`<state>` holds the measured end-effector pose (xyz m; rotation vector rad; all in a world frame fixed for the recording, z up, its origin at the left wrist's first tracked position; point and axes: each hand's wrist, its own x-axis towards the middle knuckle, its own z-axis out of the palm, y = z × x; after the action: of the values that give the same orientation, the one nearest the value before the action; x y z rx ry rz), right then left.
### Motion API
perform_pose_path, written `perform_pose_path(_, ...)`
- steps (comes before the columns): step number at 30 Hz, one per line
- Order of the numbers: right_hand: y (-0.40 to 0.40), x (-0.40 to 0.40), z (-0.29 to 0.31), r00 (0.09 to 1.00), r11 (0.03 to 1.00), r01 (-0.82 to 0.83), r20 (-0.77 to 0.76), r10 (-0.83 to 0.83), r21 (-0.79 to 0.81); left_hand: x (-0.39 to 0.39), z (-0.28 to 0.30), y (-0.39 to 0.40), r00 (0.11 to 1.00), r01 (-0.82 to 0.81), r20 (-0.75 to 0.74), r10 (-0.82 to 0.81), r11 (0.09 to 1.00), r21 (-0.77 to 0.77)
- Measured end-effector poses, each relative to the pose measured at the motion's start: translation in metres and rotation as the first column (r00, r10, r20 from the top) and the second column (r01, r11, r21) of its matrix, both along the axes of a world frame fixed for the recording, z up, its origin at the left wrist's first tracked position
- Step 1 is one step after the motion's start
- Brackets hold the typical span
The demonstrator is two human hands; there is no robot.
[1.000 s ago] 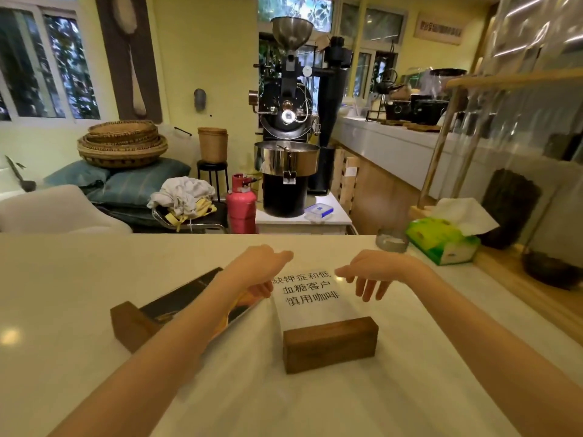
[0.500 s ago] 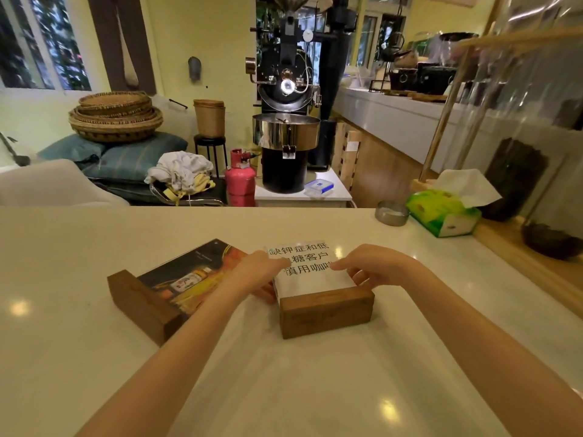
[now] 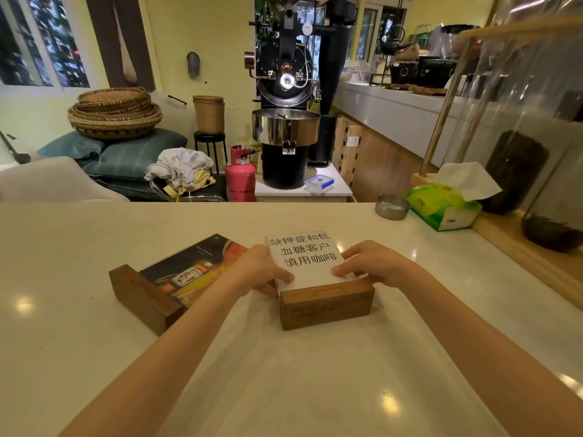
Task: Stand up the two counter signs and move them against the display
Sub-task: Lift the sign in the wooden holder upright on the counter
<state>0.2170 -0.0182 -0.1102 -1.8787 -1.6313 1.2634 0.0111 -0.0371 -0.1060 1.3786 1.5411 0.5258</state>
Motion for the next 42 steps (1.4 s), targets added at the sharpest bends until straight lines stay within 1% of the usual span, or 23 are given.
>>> perform_pose_path(3, -0.003, -0.002, 0.002, 0.998, 0.997, 0.059, -0.014, -0.058, 0.041, 0.0, 0.006, 0.001, 0.999, -0.006, 0.032, 0.005, 0.999, 0.033)
perform_pose_path(6, -0.005, -0.003, 0.005, 0.992, 0.989, 0.112, -0.059, -0.107, 0.095, 0.001, 0.011, 0.003, 0.999, 0.007, 0.036, -0.012, 0.992, 0.124)
perform_pose_path(8, -0.007, -0.002, 0.006, 0.986, 0.978, 0.129, -0.126, -0.109, 0.165, 0.003, 0.014, 0.003, 0.999, 0.013, 0.031, -0.02, 0.981, 0.192)
perform_pose_path(10, -0.009, -0.001, 0.005, 0.978, 0.955, 0.152, -0.175, -0.109, 0.253, 0.005, 0.017, 0.004, 1.0, 0.021, -0.012, -0.018, 0.964, 0.265)
perform_pose_path(12, -0.011, -0.001, 0.004, 0.971, 0.925, 0.185, -0.207, -0.12, 0.332, 0.007, 0.019, 0.005, 0.998, 0.039, -0.052, -0.022, 0.931, 0.364)
perform_pose_path(14, -0.014, -0.003, 0.004, 0.958, 0.889, 0.224, -0.257, -0.127, 0.399, 0.007, 0.018, 0.006, 0.996, 0.061, -0.089, -0.02, 0.87, 0.489)
perform_pose_path(16, -0.017, -0.004, 0.003, 0.945, 0.849, 0.258, -0.304, -0.123, 0.46, 0.008, 0.015, 0.007, 0.995, 0.059, -0.095, -0.004, 0.808, 0.586)
perform_pose_path(22, -0.028, -0.012, -0.003, 0.938, 0.734, 0.312, -0.316, -0.139, 0.603, 0.008, 0.0, 0.007, 0.994, 0.035, -0.099, 0.052, 0.696, 0.717)
perform_pose_path(25, -0.034, -0.015, -0.005, 0.936, 0.678, 0.332, -0.316, -0.152, 0.656, 0.008, -0.005, 0.002, 0.995, 0.015, -0.074, 0.064, 0.647, 0.763)
perform_pose_path(29, -0.04, -0.017, -0.009, 0.933, 0.659, 0.348, -0.314, -0.175, 0.667, 0.009, -0.011, -0.007, 0.996, 0.008, -0.062, 0.069, 0.607, 0.795)
perform_pose_path(35, -0.045, -0.018, -0.012, 0.934, 0.658, 0.352, -0.298, -0.198, 0.666, 0.007, -0.016, -0.01, 0.997, 0.004, -0.045, 0.056, 0.586, 0.811)
perform_pose_path(42, -0.048, -0.021, -0.013, 0.924, 0.666, 0.378, -0.305, -0.229, 0.643, 0.008, -0.016, -0.012, 0.997, -0.004, -0.044, 0.063, 0.613, 0.79)
